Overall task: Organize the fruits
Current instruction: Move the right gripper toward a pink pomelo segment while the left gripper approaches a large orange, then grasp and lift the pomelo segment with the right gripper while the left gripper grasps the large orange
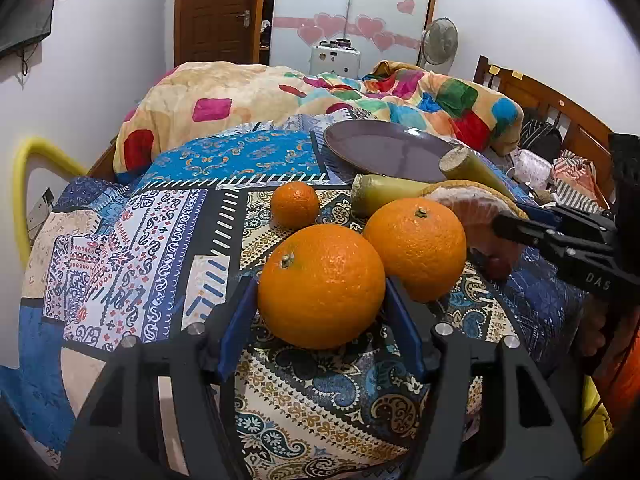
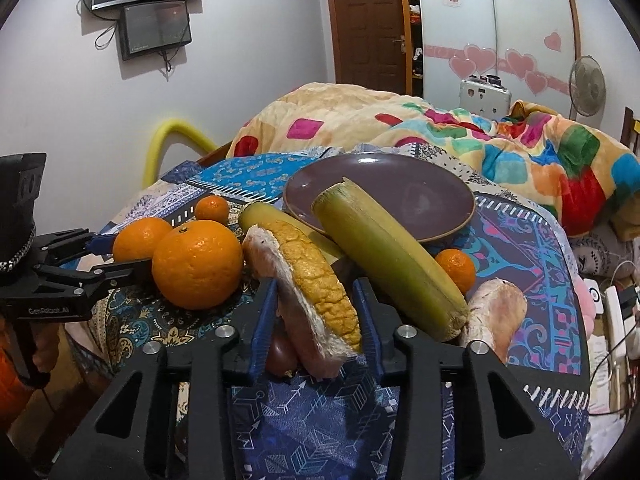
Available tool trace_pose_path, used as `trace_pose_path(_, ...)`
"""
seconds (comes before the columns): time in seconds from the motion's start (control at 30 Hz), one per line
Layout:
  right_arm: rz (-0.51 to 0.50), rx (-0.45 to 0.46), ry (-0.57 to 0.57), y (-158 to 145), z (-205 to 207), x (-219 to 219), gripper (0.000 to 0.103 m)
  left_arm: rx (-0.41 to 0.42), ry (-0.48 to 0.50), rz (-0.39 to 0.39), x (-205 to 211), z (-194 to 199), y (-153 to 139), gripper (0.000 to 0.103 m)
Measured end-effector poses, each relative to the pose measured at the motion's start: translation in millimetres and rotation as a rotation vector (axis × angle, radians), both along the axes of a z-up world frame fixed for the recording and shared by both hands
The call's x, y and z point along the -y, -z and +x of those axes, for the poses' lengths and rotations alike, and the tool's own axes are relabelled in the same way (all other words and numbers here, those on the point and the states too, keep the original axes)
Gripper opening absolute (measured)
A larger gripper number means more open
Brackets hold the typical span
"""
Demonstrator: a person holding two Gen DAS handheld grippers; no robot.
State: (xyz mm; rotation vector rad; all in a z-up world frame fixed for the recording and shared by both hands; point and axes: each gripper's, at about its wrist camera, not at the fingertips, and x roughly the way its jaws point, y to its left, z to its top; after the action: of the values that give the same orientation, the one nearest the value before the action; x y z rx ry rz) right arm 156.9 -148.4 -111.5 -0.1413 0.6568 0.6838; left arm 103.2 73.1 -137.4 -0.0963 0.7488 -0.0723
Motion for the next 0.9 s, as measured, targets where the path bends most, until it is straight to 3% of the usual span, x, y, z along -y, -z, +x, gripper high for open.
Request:
trace_pose_path(0.4,-0.011,0.009,0.065,-9,-15,36,0.026,-0.035,-0.019,0.071,2,-15,-5,0.063)
trace_pose_path(0.67,-0.025,-0.034,0.132,-9,-32,68,0.022,-0.043,0.018,0.138,16,-35,-5,0.063)
trace_pose_path(0.9,-0.031,-0.058,0.116,-3,-22,62,0.033,-0.039,0.0,0.121,13,-26,-6,0.063)
